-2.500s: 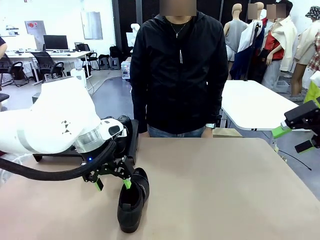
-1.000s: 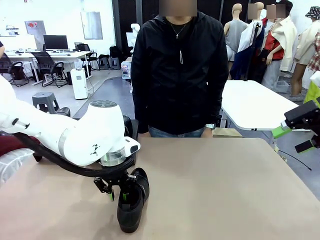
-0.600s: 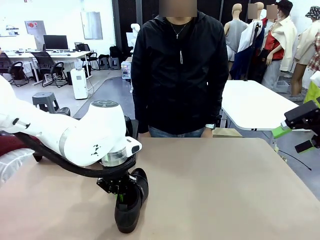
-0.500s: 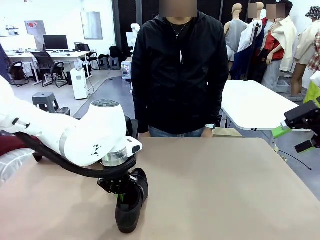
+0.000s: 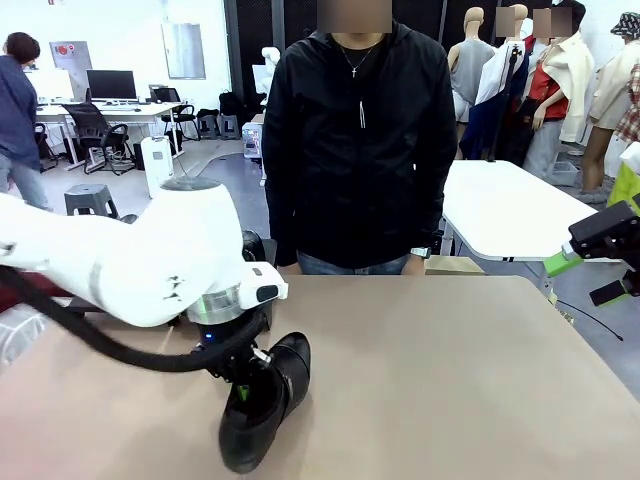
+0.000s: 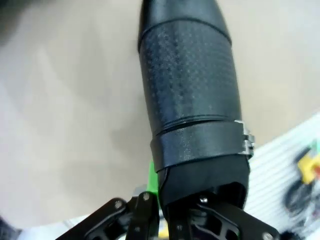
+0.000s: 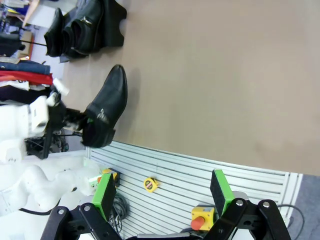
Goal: Organize the shoes by placing them on the stand.
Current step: Place the Shoe from the middle of the table onto the Shoes Stand.
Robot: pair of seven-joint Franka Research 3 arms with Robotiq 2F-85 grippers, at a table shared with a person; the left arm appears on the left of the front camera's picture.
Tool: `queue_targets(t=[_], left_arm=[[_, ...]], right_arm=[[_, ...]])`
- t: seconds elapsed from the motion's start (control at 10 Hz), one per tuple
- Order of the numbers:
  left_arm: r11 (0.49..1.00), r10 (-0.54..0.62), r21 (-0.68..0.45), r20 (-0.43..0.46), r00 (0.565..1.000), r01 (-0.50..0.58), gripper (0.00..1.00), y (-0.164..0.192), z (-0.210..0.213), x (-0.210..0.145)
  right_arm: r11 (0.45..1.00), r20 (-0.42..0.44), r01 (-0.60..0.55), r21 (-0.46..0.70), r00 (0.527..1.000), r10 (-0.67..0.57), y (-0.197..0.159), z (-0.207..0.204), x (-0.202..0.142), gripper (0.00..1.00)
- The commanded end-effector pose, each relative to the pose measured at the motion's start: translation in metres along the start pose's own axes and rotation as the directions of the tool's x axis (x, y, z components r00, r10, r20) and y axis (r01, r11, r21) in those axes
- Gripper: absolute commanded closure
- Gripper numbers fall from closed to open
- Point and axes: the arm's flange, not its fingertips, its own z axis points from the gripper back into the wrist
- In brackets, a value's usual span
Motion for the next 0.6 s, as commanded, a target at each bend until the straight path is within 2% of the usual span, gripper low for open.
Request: queue_targets(t=[0.0, 0.1, 0.2, 0.3, 0.4, 0.5], left_arm=[[0.956, -0.292, -0.013, 0.08, 0.953, 0.294, 1.0, 0.017, 0.046, -0.064], [0.938, -0.341, 0.006, 0.194, 0.92, 0.347, 1.0, 0.021, 0.055, -0.083], [0.925, -0.371, 0.024, 0.268, 0.889, 0.379, 1.0, 0.031, 0.062, -0.098], [0.944, -0.299, -0.033, 0.338, 0.893, 0.329, 1.0, 0.043, 0.065, -0.105], [0.937, -0.349, 0.045, 0.155, 0.924, 0.346, 1.0, 0.001, 0.068, -0.063], [0.937, -0.349, 0.045, 0.155, 0.924, 0.346, 1.0, 0.001, 0.068, -0.063]], right_arm=[[0.999, 0.002, -0.024, 0.036, 1.0, 0.024, 0.0, 0.001, 0.001, 0.0], [0.999, 0.002, -0.024, 0.036, 1.0, 0.024, 0.0, 0.001, 0.001, 0.0], [0.999, 0.002, -0.024, 0.036, 1.0, 0.024, 0.0, 0.001, 0.001, 0.0], [0.999, 0.002, -0.024, 0.036, 1.0, 0.024, 0.0, 0.001, 0.001, 0.0], [0.999, 0.002, -0.024, 0.036, 1.0, 0.024, 0.0, 0.001, 0.001, 0.0], [0.999, 0.002, -0.024, 0.036, 1.0, 0.024, 0.0, 0.001, 0.001, 0.0]])
